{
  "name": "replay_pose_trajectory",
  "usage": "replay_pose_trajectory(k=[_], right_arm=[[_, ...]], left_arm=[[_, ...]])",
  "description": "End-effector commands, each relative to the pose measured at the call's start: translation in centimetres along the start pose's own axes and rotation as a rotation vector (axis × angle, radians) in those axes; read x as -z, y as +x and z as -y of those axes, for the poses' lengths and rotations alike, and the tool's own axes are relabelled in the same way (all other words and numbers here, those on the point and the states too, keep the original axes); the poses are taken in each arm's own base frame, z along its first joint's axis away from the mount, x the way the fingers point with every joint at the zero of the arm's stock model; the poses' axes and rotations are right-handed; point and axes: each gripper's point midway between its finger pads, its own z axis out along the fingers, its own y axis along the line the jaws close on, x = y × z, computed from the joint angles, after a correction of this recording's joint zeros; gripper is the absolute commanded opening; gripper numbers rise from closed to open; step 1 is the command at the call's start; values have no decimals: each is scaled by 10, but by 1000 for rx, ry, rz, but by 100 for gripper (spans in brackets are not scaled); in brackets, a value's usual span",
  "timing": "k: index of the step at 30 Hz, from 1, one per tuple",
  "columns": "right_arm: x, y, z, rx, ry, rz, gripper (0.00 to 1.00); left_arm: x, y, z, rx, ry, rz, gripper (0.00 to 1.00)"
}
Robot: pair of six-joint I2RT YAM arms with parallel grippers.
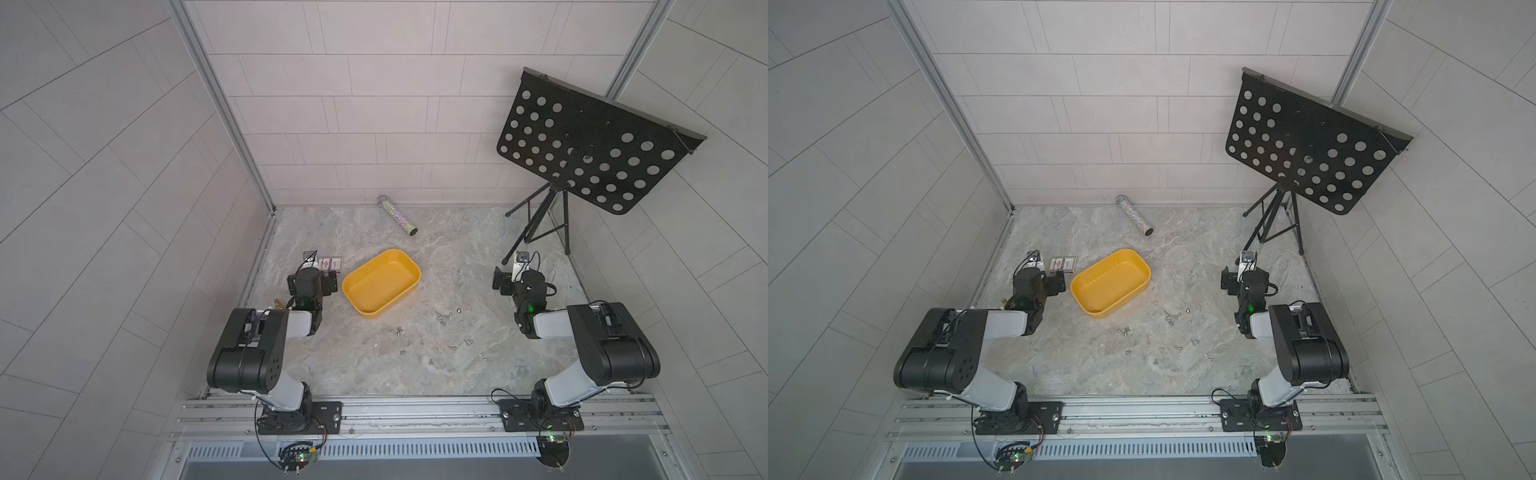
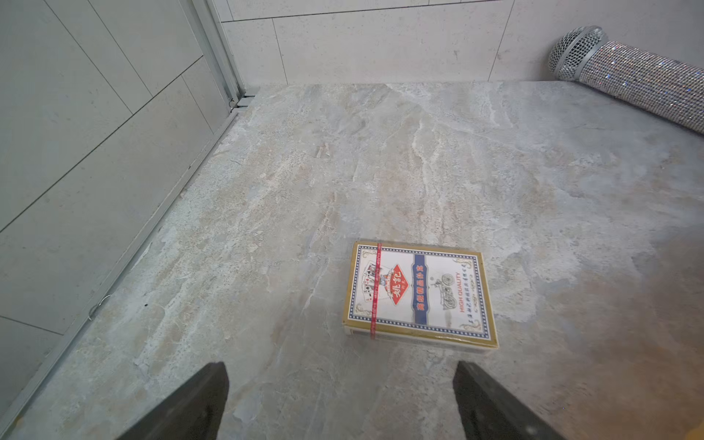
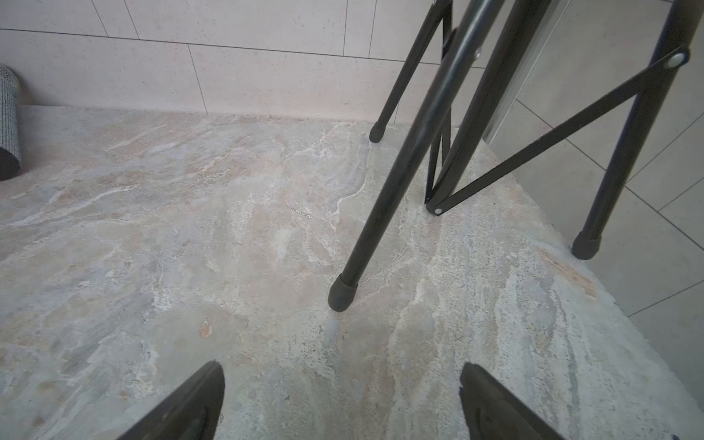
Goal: Put the screws on the desktop into the storage box
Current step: Adjust the storage box at the center of the board.
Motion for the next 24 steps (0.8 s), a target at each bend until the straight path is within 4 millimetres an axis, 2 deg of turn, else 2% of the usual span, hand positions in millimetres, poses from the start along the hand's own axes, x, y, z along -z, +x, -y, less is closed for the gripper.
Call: replay_pose_trajectory(k=[1, 24], right_arm=[[1, 0, 1, 2, 2, 9, 100], [-1, -1, 3, -14, -3, 2, 100]], left_arm=[[0, -8, 0, 9, 5, 12, 100], [-1, -9, 1, 9, 6, 11, 100]])
